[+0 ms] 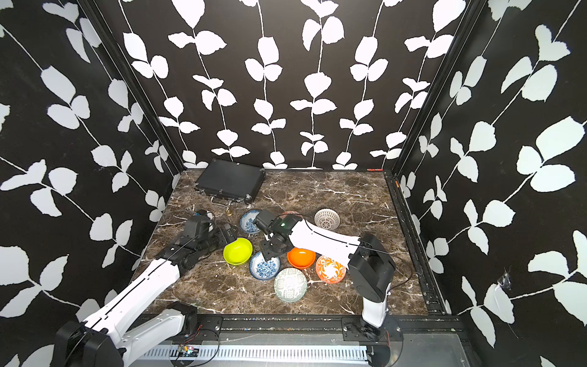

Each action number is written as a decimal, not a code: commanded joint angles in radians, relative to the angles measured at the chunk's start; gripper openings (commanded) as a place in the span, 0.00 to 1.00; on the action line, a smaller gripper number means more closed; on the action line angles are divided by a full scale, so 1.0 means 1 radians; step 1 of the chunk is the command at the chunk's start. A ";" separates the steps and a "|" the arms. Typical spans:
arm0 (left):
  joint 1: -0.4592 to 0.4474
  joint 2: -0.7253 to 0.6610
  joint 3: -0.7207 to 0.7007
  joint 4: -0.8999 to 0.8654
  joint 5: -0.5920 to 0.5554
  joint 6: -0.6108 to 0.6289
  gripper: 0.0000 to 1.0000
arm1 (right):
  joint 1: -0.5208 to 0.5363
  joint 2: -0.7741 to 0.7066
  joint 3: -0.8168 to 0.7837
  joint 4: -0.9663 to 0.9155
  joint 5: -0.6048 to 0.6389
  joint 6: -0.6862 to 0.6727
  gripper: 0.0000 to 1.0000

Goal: Stack the bowls
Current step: Pick up the bowl from the center of the board.

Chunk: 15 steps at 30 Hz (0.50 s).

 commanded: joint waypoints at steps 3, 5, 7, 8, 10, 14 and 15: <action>0.000 -0.003 0.023 0.004 -0.014 -0.002 0.99 | -0.036 -0.001 -0.022 0.018 -0.048 -0.039 0.58; 0.000 -0.001 0.023 0.005 -0.015 -0.001 0.98 | -0.036 0.010 -0.011 0.026 -0.068 -0.064 0.58; 0.000 0.000 0.024 0.006 -0.014 0.000 0.99 | -0.037 0.032 0.012 0.011 -0.083 -0.097 0.58; 0.000 0.000 0.024 0.006 -0.014 0.001 0.99 | -0.037 0.043 0.023 -0.001 -0.090 -0.114 0.57; 0.000 0.000 0.023 0.007 -0.014 0.002 0.99 | -0.036 0.067 0.038 -0.023 -0.093 -0.144 0.57; 0.000 -0.004 0.021 0.008 -0.016 0.001 0.99 | -0.036 0.105 0.051 -0.044 -0.096 -0.184 0.56; 0.000 -0.006 0.020 0.009 -0.018 0.001 0.99 | -0.036 0.113 0.056 -0.049 -0.095 -0.189 0.56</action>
